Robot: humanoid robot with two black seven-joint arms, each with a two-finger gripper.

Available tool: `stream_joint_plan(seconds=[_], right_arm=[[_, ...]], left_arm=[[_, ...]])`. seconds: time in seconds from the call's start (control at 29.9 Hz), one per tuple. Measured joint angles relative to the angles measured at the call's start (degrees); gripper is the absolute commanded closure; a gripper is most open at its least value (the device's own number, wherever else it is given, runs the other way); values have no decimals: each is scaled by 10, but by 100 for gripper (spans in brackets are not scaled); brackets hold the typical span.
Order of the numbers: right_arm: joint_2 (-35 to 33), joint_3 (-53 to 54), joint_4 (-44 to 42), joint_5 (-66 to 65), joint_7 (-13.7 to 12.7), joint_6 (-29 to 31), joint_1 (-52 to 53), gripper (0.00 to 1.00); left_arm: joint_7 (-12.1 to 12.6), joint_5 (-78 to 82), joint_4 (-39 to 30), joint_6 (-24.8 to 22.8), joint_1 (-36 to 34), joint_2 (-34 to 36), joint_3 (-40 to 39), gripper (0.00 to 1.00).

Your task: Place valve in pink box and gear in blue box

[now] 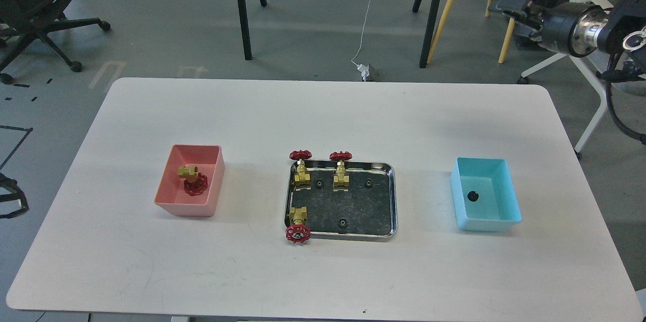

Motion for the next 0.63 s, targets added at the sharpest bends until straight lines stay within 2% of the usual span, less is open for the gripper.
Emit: stream_joint_plan(seconds=[0.13, 0.23, 0.33, 0.43, 0.5, 0.63], right_arm=[[54, -4, -100, 132, 0, -3, 41, 13], [88, -12, -141, 217, -1, -42, 57, 12], [111, -12, -152, 302, -1, -109, 61, 6], [130, -15, -155, 360, -3, -161, 62, 1], [136, -16, -156, 374, -5, -185, 62, 1], [138, -15, -153, 384, -2, -211, 60, 1]], left_arm=[[1, 0, 0, 0, -5, -28, 1, 0], [2, -4, 0, -6, -5, -46, 1, 0], [11, -9, 0, -24, -5, -69, 1, 0], [40, -9, 0, -42, -1, -88, 3, 0], [57, -6, 3, -47, 3, -96, 19, 0], [63, -10, 24, -51, 11, -106, 60, 0]])
